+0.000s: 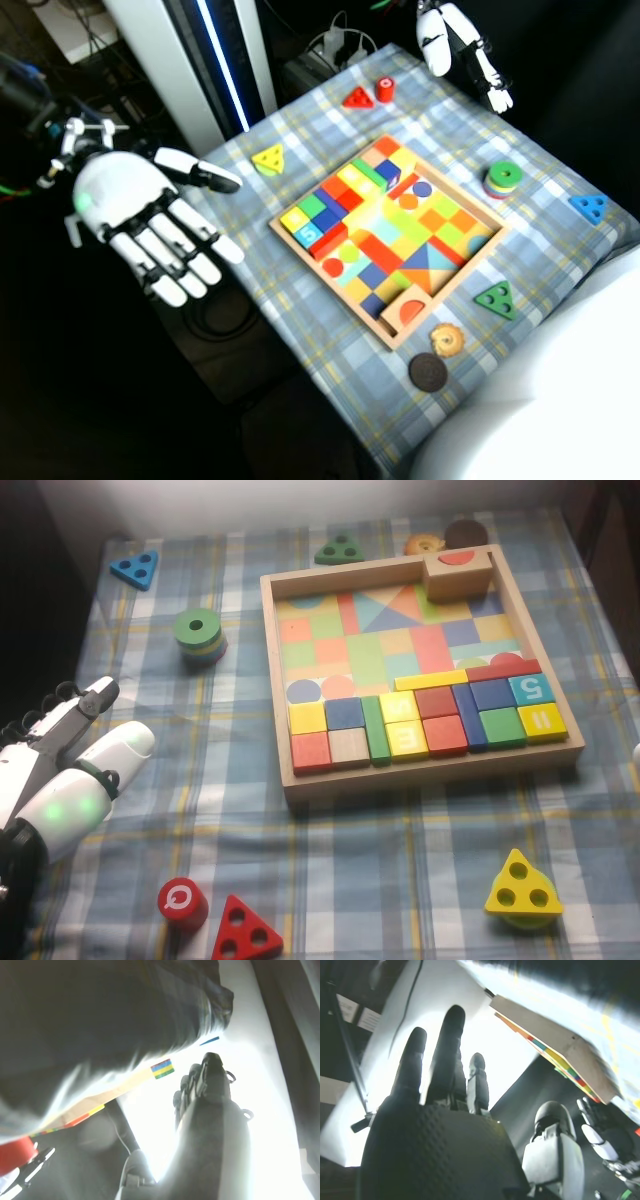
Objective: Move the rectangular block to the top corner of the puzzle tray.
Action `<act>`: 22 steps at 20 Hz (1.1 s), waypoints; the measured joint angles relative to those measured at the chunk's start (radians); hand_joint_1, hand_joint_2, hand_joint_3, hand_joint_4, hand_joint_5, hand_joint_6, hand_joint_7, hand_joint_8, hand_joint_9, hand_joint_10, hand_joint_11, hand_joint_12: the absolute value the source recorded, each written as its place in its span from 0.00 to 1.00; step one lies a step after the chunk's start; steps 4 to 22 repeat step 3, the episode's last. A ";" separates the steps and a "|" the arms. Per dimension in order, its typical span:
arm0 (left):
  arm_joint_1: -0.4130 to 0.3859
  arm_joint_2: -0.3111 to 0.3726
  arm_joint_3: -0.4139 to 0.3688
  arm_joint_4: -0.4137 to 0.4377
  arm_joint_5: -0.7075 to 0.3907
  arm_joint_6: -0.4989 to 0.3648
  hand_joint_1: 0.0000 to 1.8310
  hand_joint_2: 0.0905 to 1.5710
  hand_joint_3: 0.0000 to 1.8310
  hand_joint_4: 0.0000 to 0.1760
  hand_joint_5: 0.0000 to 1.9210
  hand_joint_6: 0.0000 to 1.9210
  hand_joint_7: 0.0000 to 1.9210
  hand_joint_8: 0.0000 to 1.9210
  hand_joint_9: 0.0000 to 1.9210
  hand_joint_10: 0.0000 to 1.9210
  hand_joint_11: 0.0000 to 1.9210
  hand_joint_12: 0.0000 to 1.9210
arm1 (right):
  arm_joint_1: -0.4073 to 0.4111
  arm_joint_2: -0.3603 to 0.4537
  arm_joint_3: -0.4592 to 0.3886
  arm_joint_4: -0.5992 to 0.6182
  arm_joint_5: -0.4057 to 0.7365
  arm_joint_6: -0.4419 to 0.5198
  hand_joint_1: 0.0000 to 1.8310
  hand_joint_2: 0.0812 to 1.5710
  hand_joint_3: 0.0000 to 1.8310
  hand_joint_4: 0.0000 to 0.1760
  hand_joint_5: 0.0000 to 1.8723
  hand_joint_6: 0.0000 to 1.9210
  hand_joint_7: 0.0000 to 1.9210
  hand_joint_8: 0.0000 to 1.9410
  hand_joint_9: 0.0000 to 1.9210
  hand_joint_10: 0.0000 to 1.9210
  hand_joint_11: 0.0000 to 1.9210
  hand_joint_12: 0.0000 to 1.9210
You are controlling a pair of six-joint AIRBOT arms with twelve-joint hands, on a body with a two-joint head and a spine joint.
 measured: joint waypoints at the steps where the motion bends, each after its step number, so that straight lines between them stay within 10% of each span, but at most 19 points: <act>1: 0.000 0.000 0.000 0.000 0.000 0.000 0.00 0.76 0.00 0.23 0.13 0.00 0.11 0.00 0.06 0.00 0.00 0.04 | 0.000 -0.008 -0.001 0.003 0.005 0.000 0.00 0.64 0.00 0.45 0.14 0.00 0.11 0.00 0.05 0.00 0.00 0.14; 22: 0.000 -0.003 0.001 -0.001 -0.001 0.000 0.00 0.76 0.00 0.24 0.13 0.00 0.11 0.00 0.07 0.00 0.00 0.06 | 0.001 -0.021 -0.005 0.006 0.015 0.000 0.00 0.66 0.00 0.41 0.14 0.00 0.11 0.00 0.05 0.00 0.00 0.08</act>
